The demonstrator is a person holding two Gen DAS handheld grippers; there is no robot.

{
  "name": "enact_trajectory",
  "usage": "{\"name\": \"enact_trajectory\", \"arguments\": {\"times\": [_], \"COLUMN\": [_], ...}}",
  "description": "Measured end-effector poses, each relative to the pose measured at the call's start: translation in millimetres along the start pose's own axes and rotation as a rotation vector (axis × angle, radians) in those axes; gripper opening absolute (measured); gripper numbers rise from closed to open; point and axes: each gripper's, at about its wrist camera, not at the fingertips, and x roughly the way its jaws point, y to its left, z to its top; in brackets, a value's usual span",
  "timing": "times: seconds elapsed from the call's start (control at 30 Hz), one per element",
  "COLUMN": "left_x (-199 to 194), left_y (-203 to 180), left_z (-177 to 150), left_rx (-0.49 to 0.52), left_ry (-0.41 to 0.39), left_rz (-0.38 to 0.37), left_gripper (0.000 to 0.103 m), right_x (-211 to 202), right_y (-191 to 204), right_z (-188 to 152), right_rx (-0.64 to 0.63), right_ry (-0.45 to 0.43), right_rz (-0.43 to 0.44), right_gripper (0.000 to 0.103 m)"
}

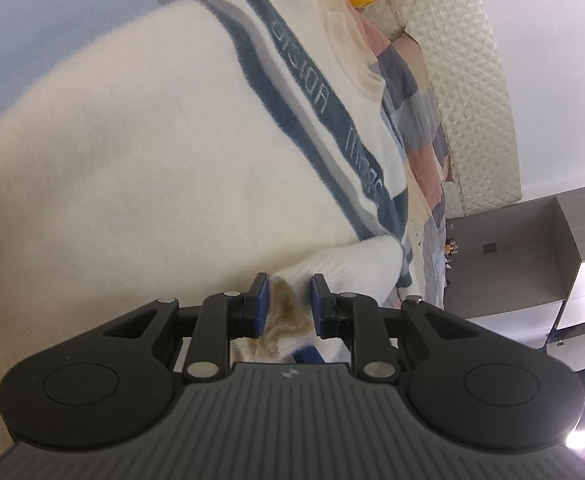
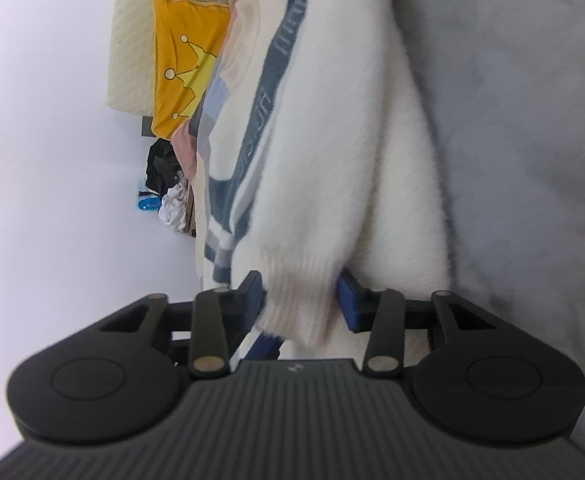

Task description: Fold large clothes

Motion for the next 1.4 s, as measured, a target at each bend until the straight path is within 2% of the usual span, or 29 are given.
{"name": "enact_trajectory", "arguments": {"times": [0.27, 0.33, 0.47, 0.63, 0.73, 0.87, 1.0, 1.2, 1.33, 1.4], "left_x": [0.6, -2.8, -7.0, -2.6, 0.5, 5.8, 15.3, 27.3, 30.8, 30.3], "left_y": [-3.2, -10.1, -24.8, -41.3, -46.2, -50.5, -49.4, -43.5, -42.3, -42.4], "left_z": [-1.4, -3.0, -13.6, -29.5, -38.3, -49.8, -60.4, -67.6, -69.3, -69.9], "left_rx": [0.015, 0.067, 0.17, 0.262, 0.295, 0.347, 0.376, 0.405, 0.422, 0.426], "left_ry": [0.012, 0.013, 0.023, 0.108, 0.158, 0.198, 0.23, 0.261, 0.265, 0.269], "left_rz": [-0.009, -0.008, -0.039, -0.125, -0.157, -0.139, -0.082, 0.012, 0.056, 0.054], "left_gripper": [0.024, 0.024, 0.024, 0.024, 0.024, 0.024, 0.024, 0.024, 0.024, 0.024], "right_x": [-2.2, -9.8, -34.0, -79.6, -110.0, -137.8, -160.9, -149.8, -144.0, -145.6], "right_y": [7.0, 12.9, 36.0, 65.4, 84.9, 92.5, 59.3, 19.7, 21.1, 20.7], "right_z": [3.4, 6.8, 11.2, 21.5, 26.7, 39.0, 52.1, 51.2, 50.4, 50.7], "right_rx": [-0.076, -0.095, -0.175, -0.213, -0.297, -0.344, -0.204, -0.089, -0.093, -0.095], "right_ry": [-0.021, -0.028, -0.052, -0.102, -0.172, -0.253, -0.267, -0.253, -0.271, -0.266], "right_rz": [-0.052, -0.059, -0.103, -0.183, -0.249, -0.361, -0.471, -0.608, -0.67, -0.671], "right_gripper": [0.016, 0.011, 0.011, 0.01, 0.01, 0.009, 0.009, 0.009, 0.009, 0.009]}}
